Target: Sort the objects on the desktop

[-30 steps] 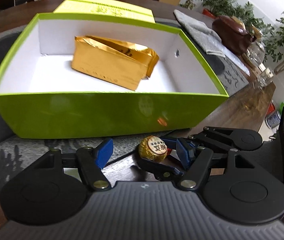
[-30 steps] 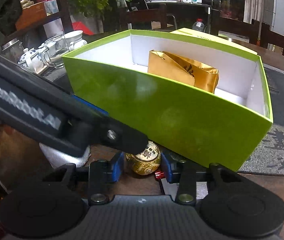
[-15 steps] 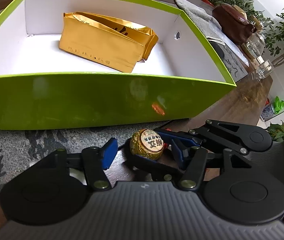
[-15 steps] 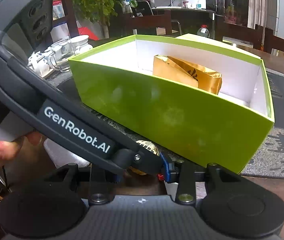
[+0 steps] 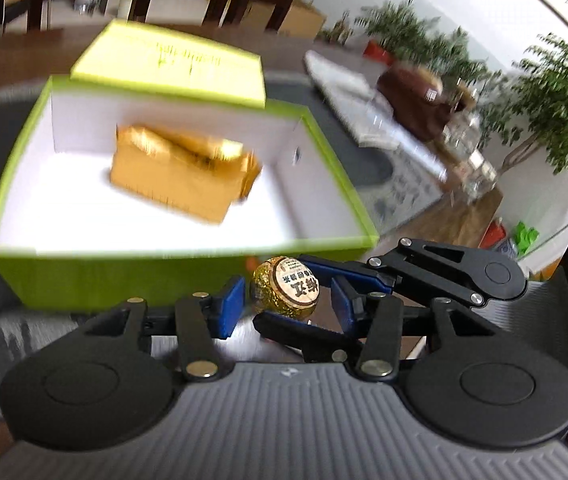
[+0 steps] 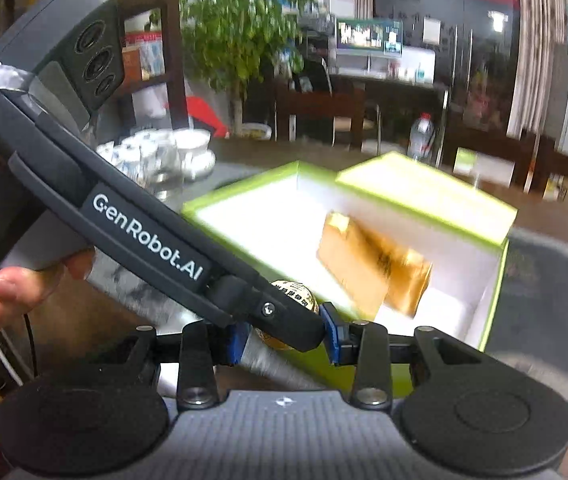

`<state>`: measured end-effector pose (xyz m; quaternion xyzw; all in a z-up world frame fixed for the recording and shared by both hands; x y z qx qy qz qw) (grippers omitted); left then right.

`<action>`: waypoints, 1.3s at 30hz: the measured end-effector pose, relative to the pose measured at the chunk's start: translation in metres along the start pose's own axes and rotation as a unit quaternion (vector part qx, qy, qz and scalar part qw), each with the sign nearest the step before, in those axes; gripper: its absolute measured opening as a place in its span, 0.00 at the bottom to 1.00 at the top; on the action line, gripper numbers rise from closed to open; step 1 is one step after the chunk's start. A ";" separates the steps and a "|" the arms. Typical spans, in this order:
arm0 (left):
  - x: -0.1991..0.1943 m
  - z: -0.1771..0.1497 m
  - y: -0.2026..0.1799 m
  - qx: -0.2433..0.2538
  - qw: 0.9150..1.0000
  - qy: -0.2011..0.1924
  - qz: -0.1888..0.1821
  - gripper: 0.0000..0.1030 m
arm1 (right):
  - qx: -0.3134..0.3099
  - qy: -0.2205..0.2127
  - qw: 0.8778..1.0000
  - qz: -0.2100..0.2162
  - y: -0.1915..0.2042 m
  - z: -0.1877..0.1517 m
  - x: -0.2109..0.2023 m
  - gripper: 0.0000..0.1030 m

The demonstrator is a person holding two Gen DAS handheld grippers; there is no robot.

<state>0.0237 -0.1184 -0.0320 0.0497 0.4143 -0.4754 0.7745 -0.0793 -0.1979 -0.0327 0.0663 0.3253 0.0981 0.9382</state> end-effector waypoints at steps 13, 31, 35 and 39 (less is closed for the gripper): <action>-0.009 0.043 0.045 -0.048 0.996 -0.054 0.059 0.48 | 0.036 0.093 0.995 -0.027 -0.062 0.054 0.063 0.36; -0.011 0.016 0.062 -0.073 0.994 -0.039 0.067 0.48 | 0.109 0.228 0.968 -0.010 -0.082 0.042 0.117 0.41; -0.017 0.011 0.057 -0.067 0.995 -0.038 0.070 0.51 | 0.088 0.190 0.978 -0.014 -0.073 0.047 0.093 0.49; -0.021 0.003 0.050 -0.059 0.995 -0.038 0.073 0.51 | 0.066 0.136 0.988 -0.018 -0.063 0.046 0.053 0.50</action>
Point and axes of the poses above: each gripper's, at about its wrist camera, not at the fingertips, and x roughly the way its jaws point, y to its left, z to its top, the point moved 4 cm from there along x, roughly the way its jaws point, and after that the axes turned 12 degrees about x, right-handed, at the moved point
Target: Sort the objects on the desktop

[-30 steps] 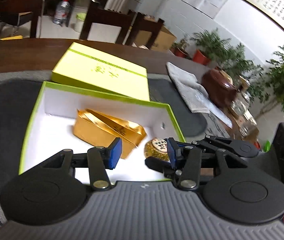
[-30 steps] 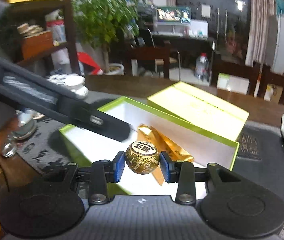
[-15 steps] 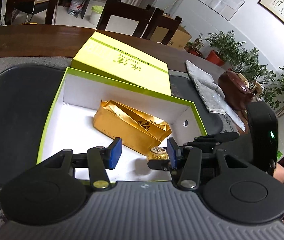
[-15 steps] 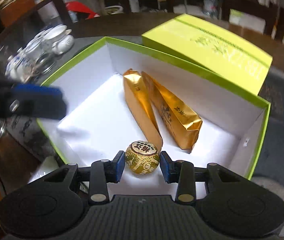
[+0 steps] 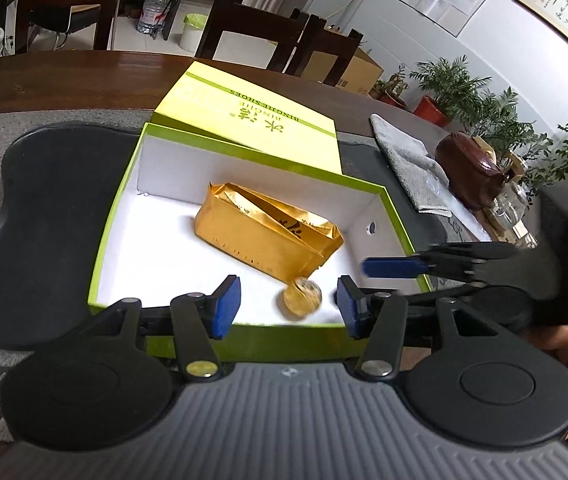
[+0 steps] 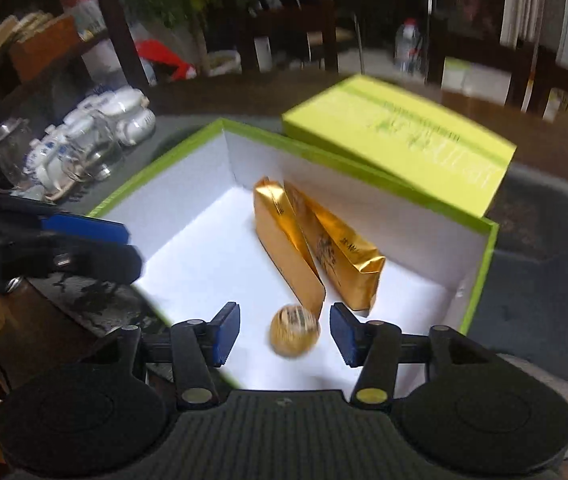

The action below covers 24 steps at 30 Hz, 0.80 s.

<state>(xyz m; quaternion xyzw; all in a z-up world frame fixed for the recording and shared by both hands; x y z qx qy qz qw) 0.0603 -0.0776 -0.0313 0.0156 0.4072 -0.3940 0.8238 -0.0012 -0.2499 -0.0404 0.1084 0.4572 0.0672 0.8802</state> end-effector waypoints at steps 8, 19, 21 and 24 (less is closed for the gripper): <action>0.003 -0.025 -0.026 0.031 0.999 0.027 -0.021 0.51 | -0.050 -0.056 0.997 -0.008 0.016 -0.060 -0.056 0.50; 0.054 -0.066 -0.064 0.070 0.991 0.102 -0.044 0.51 | -0.027 0.001 0.998 -0.048 0.000 -0.137 -0.024 0.48; 0.064 -0.070 -0.069 0.076 0.990 0.111 -0.046 0.51 | -0.017 0.001 0.999 -0.051 -0.004 -0.141 -0.021 0.45; 0.076 -0.076 -0.074 0.080 0.988 0.123 -0.048 0.51 | -0.007 0.000 0.998 -0.055 -0.008 -0.145 -0.018 0.43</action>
Point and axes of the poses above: each gripper's, at about its wrist camera, not at the fingertips, and x roughly the way its jaws point, y to its left, z to its top, the point moved 4 cm from there along x, roughly the way its jaws point, and after that the axes turned 12 degrees about x, right-handed, at the moved point
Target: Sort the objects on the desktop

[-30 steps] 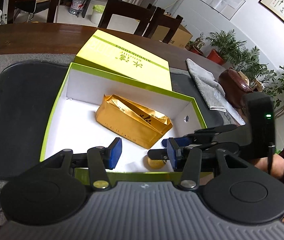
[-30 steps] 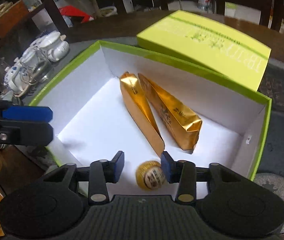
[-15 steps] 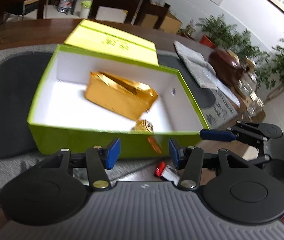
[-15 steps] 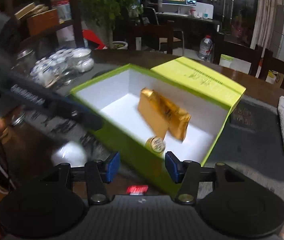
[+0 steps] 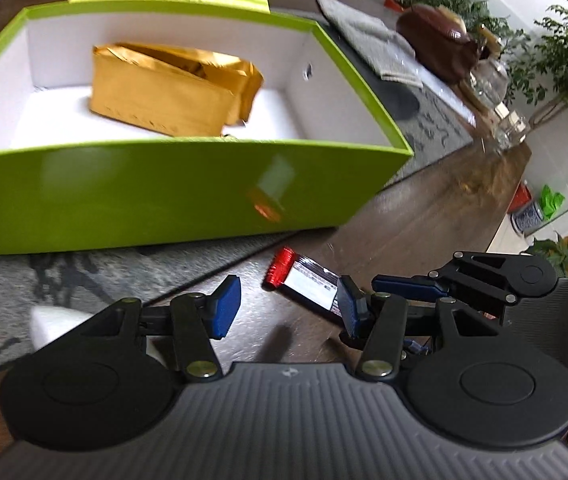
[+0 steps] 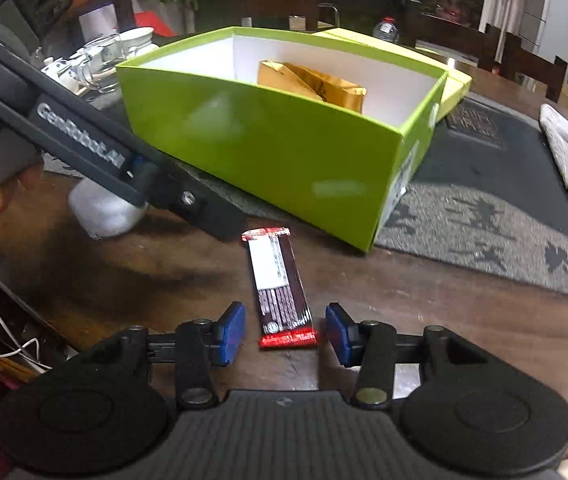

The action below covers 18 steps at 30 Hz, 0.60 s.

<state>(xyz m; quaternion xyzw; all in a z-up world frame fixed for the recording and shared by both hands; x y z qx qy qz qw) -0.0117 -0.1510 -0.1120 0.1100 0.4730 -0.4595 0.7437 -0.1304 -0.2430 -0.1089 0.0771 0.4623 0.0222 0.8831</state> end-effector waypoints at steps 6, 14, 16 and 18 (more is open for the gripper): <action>0.018 0.002 -0.005 0.008 1.000 0.013 -0.002 0.51 | 0.000 0.002 1.000 -0.002 0.002 -0.008 0.003 0.41; 0.031 0.006 -0.010 0.016 1.000 0.016 -0.006 0.51 | 0.001 -0.002 1.000 0.002 0.002 -0.009 0.005 0.32; 0.032 0.007 -0.011 0.016 1.000 0.017 -0.008 0.51 | 0.000 -0.003 1.000 0.003 0.000 -0.008 0.006 0.31; 0.032 0.008 -0.012 0.021 1.000 0.017 -0.008 0.51 | -0.005 -0.003 1.000 0.004 0.000 -0.008 0.007 0.31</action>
Point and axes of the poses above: each gripper's, at about its wrist camera, not at the fingertips, and x roughly the way its jaws point, y to its left, z to its top, the point moved 4 cm from there along x, roughly the way its jaws point, and after that the axes turned 12 degrees about x, right-handed, at the moved point
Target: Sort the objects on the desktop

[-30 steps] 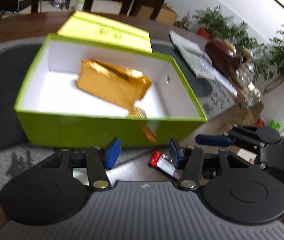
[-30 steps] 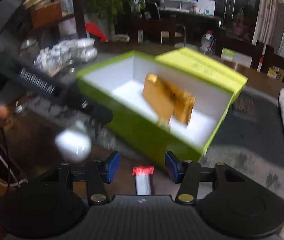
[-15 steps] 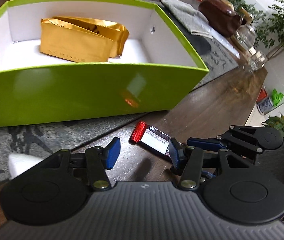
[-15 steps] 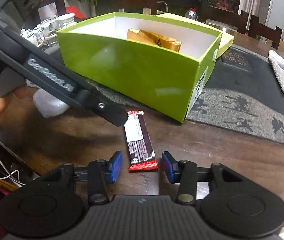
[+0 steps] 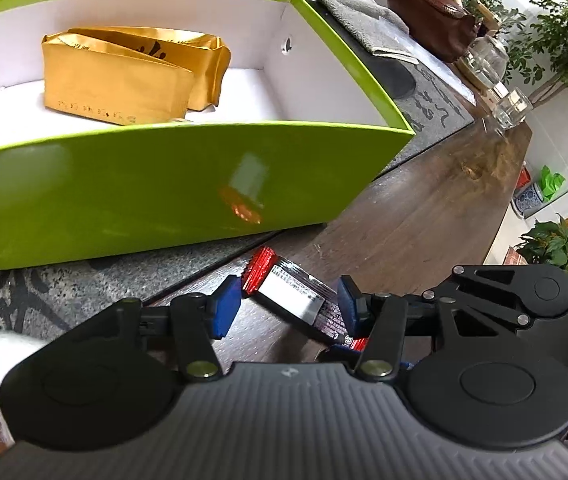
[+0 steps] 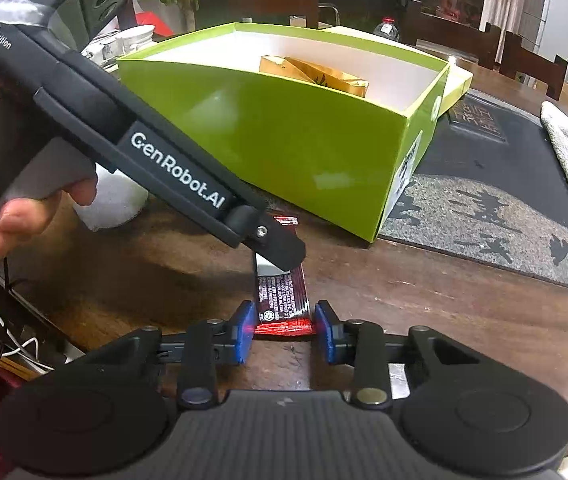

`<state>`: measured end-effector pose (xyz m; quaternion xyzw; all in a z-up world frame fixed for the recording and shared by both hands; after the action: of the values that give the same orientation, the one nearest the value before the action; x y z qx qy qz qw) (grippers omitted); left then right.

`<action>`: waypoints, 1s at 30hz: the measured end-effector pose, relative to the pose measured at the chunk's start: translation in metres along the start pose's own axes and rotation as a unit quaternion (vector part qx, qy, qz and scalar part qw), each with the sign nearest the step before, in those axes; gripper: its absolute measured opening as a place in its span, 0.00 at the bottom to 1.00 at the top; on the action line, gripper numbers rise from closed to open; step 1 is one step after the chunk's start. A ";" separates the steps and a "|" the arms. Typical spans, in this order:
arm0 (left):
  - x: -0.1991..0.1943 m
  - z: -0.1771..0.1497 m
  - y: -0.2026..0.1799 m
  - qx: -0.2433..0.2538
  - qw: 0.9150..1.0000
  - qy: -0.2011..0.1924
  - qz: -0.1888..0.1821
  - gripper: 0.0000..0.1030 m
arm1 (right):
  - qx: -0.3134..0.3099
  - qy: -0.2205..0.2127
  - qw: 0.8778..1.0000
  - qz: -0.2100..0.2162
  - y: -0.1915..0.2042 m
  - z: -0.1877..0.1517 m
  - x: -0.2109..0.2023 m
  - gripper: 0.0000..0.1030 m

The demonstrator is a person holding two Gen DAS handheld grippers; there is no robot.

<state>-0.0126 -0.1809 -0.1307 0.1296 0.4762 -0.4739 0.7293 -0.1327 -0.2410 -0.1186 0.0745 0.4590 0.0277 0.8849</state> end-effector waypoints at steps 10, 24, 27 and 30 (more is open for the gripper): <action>-0.006 -0.003 0.003 -0.010 1.000 -0.001 -0.011 0.40 | -0.018 -0.001 1.000 0.003 0.003 -0.003 -0.002 0.31; -0.086 0.014 0.000 -0.013 0.996 -0.084 -0.005 0.40 | -0.086 -0.053 0.995 0.024 0.030 0.031 -0.047 0.29; -0.100 0.028 0.005 -0.014 0.994 -0.109 0.002 0.40 | -0.099 -0.070 0.992 0.020 0.033 0.048 -0.052 0.29; -0.108 0.044 0.014 -0.021 0.991 -0.129 0.010 0.40 | -0.109 -0.085 0.990 0.014 0.033 0.067 -0.052 0.29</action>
<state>0.0137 -0.1408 -0.0236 0.0568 0.3863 -0.4694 0.7920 -0.1076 -0.2217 -0.0332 -0.0139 0.3752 0.0830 0.9231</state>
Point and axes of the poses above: each gripper's, at about its wrist camera, not at the fingertips, and x roughly the way its jaws point, y to its left, z to its top, the point moved 4 cm from there along x, roughly the way its jaws point, and after that the axes turned 12 degrees about x, right-handed, at the moved point
